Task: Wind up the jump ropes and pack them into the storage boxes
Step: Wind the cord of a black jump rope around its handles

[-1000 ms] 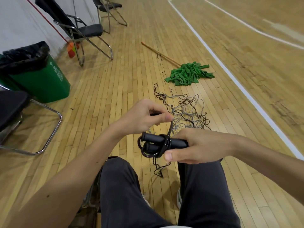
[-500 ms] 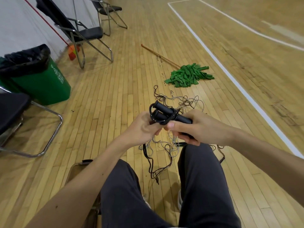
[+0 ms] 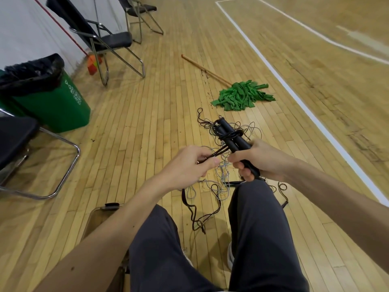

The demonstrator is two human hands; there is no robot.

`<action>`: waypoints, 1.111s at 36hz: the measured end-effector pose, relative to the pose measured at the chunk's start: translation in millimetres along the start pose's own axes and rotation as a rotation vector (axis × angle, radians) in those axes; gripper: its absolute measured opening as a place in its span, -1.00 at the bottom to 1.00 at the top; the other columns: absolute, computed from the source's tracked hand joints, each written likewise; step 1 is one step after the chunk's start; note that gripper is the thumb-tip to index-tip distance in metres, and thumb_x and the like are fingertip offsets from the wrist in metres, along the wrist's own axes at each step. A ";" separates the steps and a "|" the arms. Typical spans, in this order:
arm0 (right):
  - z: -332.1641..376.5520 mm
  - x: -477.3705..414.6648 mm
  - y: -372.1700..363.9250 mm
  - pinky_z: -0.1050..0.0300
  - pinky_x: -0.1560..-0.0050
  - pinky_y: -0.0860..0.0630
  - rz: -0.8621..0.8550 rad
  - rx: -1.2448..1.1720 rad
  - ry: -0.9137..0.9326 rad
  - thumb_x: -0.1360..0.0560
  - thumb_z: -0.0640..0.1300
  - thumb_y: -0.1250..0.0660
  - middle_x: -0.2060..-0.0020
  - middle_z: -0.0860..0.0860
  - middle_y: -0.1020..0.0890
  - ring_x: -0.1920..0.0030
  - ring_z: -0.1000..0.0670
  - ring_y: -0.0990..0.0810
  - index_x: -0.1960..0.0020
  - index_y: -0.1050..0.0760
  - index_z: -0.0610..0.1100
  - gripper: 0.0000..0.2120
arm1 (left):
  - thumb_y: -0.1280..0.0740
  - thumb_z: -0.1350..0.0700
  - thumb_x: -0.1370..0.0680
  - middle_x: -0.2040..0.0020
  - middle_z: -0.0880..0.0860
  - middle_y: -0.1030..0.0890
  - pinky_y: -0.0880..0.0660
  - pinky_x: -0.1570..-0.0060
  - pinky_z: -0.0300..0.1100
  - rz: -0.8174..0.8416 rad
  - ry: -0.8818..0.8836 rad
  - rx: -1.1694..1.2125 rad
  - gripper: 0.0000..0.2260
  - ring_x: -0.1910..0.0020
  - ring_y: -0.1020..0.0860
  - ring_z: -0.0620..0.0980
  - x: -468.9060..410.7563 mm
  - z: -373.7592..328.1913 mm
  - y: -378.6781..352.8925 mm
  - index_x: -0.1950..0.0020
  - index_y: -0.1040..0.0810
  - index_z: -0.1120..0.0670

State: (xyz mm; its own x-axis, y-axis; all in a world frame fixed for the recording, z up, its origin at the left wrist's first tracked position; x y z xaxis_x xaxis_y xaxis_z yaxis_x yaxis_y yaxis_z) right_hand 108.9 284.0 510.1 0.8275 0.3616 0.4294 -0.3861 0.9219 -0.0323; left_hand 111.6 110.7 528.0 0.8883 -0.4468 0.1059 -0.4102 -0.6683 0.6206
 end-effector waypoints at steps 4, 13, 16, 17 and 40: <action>-7.6 -7.5 9.4 0.14 0.49 -0.31 -0.046 -0.009 -0.006 -0.56 -0.32 -0.35 0.46 -0.06 -0.42 0.50 -0.02 -0.35 0.16 -0.37 -0.20 -0.81 | -0.30 -0.01 -0.65 0.39 0.01 -0.44 -0.33 0.46 -0.31 0.019 0.054 0.038 -0.75 0.51 -0.37 -0.16 0.5 7.4 0.9 0.06 -0.61 0.14; -23.2 -26.7 31.7 0.15 0.53 -0.33 -0.197 0.019 -0.056 -0.56 -0.32 -0.35 0.47 -0.07 -0.44 0.54 -0.01 -0.36 0.21 -0.41 -0.24 -0.80 | -0.24 -0.09 -0.66 0.41 -0.09 -0.49 -0.30 0.42 -0.29 -0.004 0.065 -0.288 -0.72 0.49 -0.41 -0.19 5.6 8.8 3.4 -0.08 -0.63 0.07; -29.9 -29.1 43.2 0.14 0.53 -0.32 -0.240 0.019 -0.076 -0.56 -0.32 -0.35 0.41 -0.10 -0.42 0.51 -0.02 -0.36 0.19 -0.43 -0.26 -0.83 | -0.26 -0.06 -0.66 0.45 -0.10 -0.46 -0.26 0.49 -0.34 -0.014 0.052 -0.371 -0.74 0.52 -0.38 -0.17 10.1 4.3 11.5 -0.13 -0.65 0.05; -32.4 -29.4 43.9 0.14 0.53 -0.33 -0.240 0.026 -0.086 -0.56 -0.32 -0.36 0.42 -0.10 -0.43 0.50 -0.03 -0.36 0.18 -0.44 -0.27 -0.83 | -0.26 -0.06 -0.66 0.44 -0.09 -0.48 -0.28 0.49 -0.33 -0.020 0.045 -0.401 -0.75 0.52 -0.40 -0.16 11.2 1.6 14.5 -0.16 -0.65 0.04; -26.4 -21.2 -8.2 0.17 0.52 -0.39 0.099 0.263 -0.250 -0.54 -0.24 -0.39 0.36 -0.14 -0.57 0.50 -0.02 -0.40 -0.07 -0.43 -0.31 -0.80 | -0.44 0.01 -0.51 0.41 -0.01 -0.54 -0.31 0.51 -0.24 -0.251 -0.555 -0.935 -0.78 0.48 -0.44 -0.03 18.8 -78.6 69.7 0.18 -0.60 0.16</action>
State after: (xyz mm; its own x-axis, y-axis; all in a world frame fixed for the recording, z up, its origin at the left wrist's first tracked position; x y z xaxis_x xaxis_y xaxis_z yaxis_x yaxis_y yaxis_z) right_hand 105.3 272.4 477.4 0.6680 0.3724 0.6442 -0.5778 0.8051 0.1338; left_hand 115.9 102.4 634.4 0.6131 -0.7216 -0.3214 0.2927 -0.1704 0.9409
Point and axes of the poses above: each hand's wrist, its own x-axis away from the middle knuckle, its own y-axis out of the back of the hand, z = x × y, the point moved 5 cm from there along -x, towards the middle knuckle
